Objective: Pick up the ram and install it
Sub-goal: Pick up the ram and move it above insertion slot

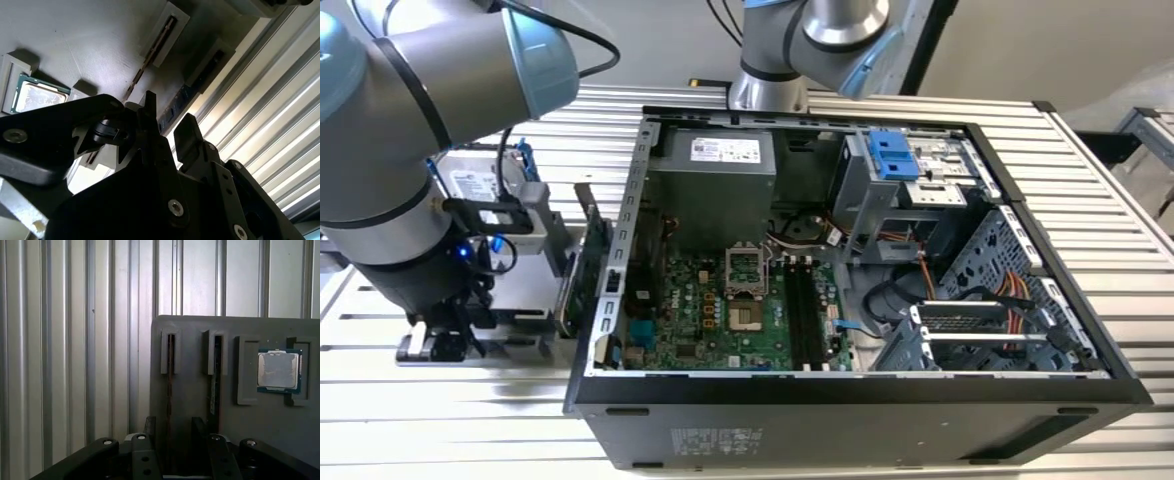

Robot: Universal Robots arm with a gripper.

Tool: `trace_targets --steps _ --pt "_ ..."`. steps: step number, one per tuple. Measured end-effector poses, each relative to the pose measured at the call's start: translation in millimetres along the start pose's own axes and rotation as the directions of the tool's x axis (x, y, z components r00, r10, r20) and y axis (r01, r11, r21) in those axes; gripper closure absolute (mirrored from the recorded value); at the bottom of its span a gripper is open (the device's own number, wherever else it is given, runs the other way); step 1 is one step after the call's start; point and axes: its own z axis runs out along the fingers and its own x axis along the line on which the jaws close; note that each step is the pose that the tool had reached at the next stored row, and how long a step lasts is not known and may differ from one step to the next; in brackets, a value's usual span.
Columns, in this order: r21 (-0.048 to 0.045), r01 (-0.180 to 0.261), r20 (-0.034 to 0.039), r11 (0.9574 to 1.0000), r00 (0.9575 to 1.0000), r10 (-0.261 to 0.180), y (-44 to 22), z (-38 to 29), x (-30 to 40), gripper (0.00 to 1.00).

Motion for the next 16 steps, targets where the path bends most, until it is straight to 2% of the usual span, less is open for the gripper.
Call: trace_targets --steps 16 --pt "-0.0002 -0.004 0.0001 1.0000 1.0000 0.004 0.0 0.3 0.3 0.00"
